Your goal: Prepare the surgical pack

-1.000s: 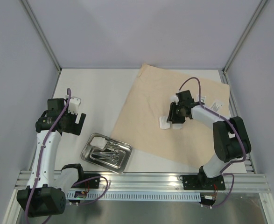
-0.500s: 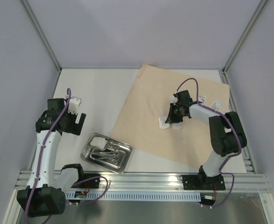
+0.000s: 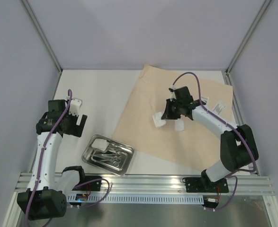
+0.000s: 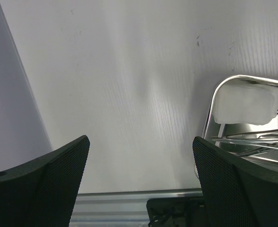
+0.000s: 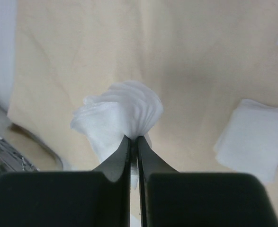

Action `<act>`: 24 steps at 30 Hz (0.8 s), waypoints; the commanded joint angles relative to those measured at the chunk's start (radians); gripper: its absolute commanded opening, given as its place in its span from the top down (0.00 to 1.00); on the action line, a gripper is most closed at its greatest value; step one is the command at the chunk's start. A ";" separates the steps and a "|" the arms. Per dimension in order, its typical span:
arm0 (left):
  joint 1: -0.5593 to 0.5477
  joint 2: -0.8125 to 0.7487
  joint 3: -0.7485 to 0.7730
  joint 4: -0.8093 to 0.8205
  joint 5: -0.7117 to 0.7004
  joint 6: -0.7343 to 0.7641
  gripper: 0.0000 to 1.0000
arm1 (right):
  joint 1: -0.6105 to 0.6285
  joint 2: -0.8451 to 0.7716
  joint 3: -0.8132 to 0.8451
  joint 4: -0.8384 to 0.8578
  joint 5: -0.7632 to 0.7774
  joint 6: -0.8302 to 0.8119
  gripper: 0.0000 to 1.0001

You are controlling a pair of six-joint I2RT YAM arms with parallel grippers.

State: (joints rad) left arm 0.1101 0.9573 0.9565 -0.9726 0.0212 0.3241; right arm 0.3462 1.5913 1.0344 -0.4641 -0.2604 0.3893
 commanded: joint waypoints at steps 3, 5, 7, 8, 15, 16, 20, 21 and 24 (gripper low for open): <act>-0.003 -0.017 0.018 0.015 -0.017 0.004 0.01 | 0.233 -0.113 0.134 0.004 -0.011 -0.013 0.99; -0.003 -0.019 0.016 0.020 -0.049 -0.002 0.01 | 0.357 -0.074 0.182 0.042 -0.058 -0.021 0.99; -0.003 -0.019 0.016 0.022 -0.064 -0.008 0.01 | 0.434 0.002 0.228 0.074 -0.109 -0.026 1.00; -0.003 -0.020 0.018 0.022 -0.069 -0.010 0.01 | 0.503 0.031 0.249 0.090 -0.128 -0.027 0.99; -0.003 -0.040 0.016 0.022 -0.101 -0.019 0.00 | 0.694 0.340 0.517 0.150 -0.221 0.022 1.00; -0.003 -0.042 0.016 0.022 -0.104 -0.020 0.00 | 0.708 0.401 0.544 0.147 -0.224 0.025 0.99; -0.003 -0.043 0.010 0.026 -0.110 -0.019 0.00 | 0.760 0.521 0.647 0.142 -0.224 0.045 1.00; -0.003 -0.043 0.010 0.028 -0.110 -0.019 0.00 | 0.766 0.556 0.665 0.134 -0.223 0.043 1.00; -0.003 -0.045 0.010 0.029 -0.107 -0.017 0.00 | 0.775 0.610 0.728 0.095 -0.189 0.030 1.00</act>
State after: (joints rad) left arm 0.1097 0.9291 0.9565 -0.9668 -0.0769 0.3180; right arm 1.1175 2.1750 1.6779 -0.3573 -0.4557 0.4122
